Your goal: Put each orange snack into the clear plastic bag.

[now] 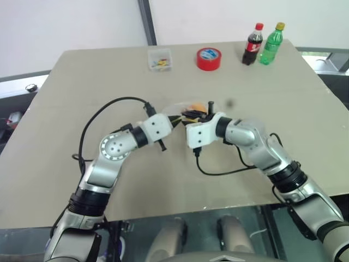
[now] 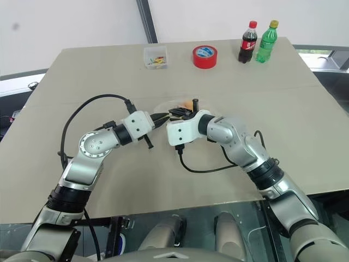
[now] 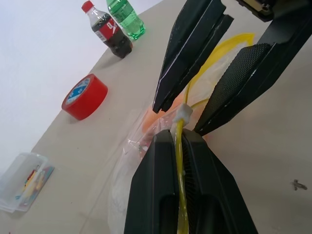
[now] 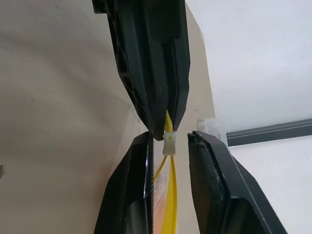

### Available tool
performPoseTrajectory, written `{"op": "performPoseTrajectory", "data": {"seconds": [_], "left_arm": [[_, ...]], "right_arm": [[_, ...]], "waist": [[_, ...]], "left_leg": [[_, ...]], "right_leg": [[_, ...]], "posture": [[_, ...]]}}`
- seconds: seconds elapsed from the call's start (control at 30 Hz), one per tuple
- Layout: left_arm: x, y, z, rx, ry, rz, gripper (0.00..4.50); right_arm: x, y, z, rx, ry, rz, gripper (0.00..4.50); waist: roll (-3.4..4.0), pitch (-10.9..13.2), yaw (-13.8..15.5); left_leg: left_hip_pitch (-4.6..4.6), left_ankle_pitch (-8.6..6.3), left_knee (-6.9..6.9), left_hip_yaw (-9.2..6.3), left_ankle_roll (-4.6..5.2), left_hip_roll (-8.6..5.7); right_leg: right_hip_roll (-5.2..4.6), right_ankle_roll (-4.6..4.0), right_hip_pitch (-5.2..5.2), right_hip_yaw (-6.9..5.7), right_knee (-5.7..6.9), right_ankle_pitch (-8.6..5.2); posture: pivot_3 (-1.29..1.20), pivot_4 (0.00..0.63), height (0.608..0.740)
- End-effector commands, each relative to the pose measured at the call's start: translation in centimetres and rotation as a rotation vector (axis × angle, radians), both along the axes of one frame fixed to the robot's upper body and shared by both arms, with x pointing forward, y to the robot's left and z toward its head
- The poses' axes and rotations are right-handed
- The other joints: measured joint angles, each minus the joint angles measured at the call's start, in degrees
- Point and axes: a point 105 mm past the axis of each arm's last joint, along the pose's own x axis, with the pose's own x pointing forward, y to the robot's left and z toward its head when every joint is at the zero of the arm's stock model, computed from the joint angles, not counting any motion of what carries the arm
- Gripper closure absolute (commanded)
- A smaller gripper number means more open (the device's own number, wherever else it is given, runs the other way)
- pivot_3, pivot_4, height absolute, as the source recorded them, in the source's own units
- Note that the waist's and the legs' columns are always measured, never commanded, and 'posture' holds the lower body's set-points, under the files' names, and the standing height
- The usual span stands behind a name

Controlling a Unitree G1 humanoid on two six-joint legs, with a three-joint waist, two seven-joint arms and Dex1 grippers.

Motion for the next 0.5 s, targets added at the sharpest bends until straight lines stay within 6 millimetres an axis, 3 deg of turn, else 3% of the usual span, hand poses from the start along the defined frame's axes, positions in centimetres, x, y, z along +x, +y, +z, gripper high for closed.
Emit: {"op": "performPoseTrajectory", "data": {"seconds": [0.03, 0.17, 0.23, 0.5], "left_arm": [[-0.29, 0.04, 1.48, -0.017, -0.054, -0.007, 4.5], [-0.25, 0.07, 1.5, -0.02, -0.054, -0.006, 4.5], [-0.23, 0.06, 1.5, -0.021, -0.054, -0.006, 4.5], [-0.17, 0.09, 1.46, -0.025, -0.051, -0.001, 4.5]], "right_arm": [[-0.12, 0.5, 1.53, 0.028, -0.057, 0.019, 3.35], [0.02, 0.57, 1.56, 0.031, -0.057, 0.017, 3.35], [0.07, 0.57, 1.57, 0.031, -0.058, 0.017, 3.88], [0.18, 0.46, 1.71, 0.033, -0.062, 0.014, 3.88]], "waist": [[0.0, 0.0, 0.0], [0.0, 0.0, 0.0], [0.0, 0.0, 0.0], [0.0, 0.0, 0.0]], "left_leg": [[0.0, 0.0, 0.0, 0.0, 0.0, 0.0], [0.0, 0.0, 0.0, 0.0, 0.0, 0.0], [0.0, 0.0, -0.01, 0.0, 0.0, 0.0], [0.0, 0.0, -0.01, 0.0, 0.0, 0.0]], "right_leg": [[0.0, 0.0, 0.0, 0.0, 0.0, 0.0], [0.0, 0.0, 0.0, 0.0, 0.0, 0.0], [0.0, 0.0, 0.0, 0.0, 0.0, 0.0], [0.0, 0.0, -0.01, 0.0, 0.0, 0.0]], "posture": [[0.0, 0.15, 0.74], [0.0, 0.15, 0.74], [0.0, 0.15, 0.74], [0.0, 0.15, 0.74]]}}
